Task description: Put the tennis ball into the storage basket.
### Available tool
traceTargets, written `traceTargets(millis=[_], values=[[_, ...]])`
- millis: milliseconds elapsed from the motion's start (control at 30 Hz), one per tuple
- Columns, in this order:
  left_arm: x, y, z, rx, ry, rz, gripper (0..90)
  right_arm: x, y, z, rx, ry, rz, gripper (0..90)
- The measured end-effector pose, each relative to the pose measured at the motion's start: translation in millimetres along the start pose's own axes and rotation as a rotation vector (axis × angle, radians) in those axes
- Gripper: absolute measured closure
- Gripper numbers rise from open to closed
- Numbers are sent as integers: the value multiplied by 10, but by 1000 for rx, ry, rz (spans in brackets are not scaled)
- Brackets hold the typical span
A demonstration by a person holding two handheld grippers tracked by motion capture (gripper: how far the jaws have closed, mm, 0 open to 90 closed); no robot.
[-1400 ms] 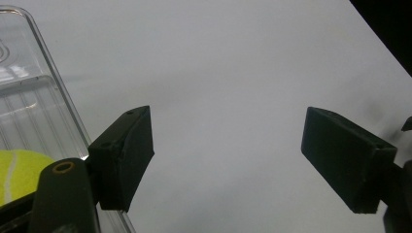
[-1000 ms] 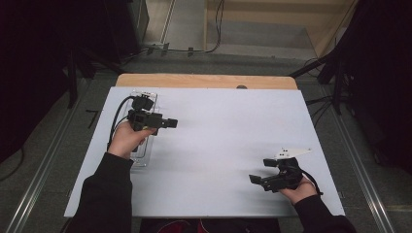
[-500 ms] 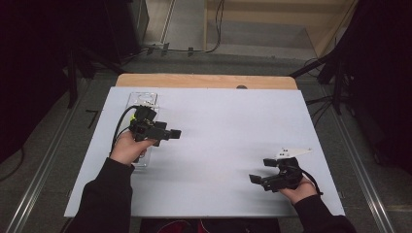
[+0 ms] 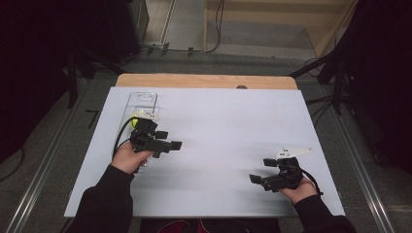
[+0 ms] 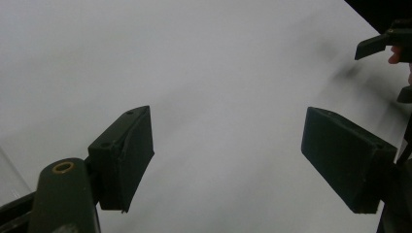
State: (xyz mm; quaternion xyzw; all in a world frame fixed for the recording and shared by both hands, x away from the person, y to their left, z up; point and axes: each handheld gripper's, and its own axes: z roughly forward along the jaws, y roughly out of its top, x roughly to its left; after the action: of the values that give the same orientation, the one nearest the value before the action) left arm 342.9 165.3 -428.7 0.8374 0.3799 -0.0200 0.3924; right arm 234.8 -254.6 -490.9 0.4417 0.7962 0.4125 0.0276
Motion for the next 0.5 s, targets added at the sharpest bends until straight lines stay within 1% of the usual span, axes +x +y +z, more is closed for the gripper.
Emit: traceTargets(millis=[100, 200, 233, 267, 333, 367, 433, 467, 500], values=[[-13, -37, 2, 1, -3, 5, 197, 2, 1, 1, 1, 1, 0, 64], [-37, -117, 9, 5, -6, 19, 197, 5, 1, 2, 2, 0, -1, 64], [-37, -117, 9, 5, -6, 19, 197, 6, 1, 2, 2, -1, 1, 64], [-46, -157, 9, 3, -7, 26, 197, 5, 1, 3, 1, -1, 1, 64], [-50, -176, 8, 0, -5, 31, 197, 4, 1, 3, 2, -1, 1, 64], [-57, -216, -1, -8, -4, 43, 198, 4, 1, 3, 1, -1, 2, 64], [-64, -239, -3, -14, -4, 46, 198, 4, 1, 4, 2, -2, 2, 64], [-77, -291, -6, -21, 0, 58, 197, 4, 1, 3, 2, -2, 2, 64], [-77, -291, -6, -21, 0, 58, 197, 4, 1, 3, 2, -2, 2, 64]])
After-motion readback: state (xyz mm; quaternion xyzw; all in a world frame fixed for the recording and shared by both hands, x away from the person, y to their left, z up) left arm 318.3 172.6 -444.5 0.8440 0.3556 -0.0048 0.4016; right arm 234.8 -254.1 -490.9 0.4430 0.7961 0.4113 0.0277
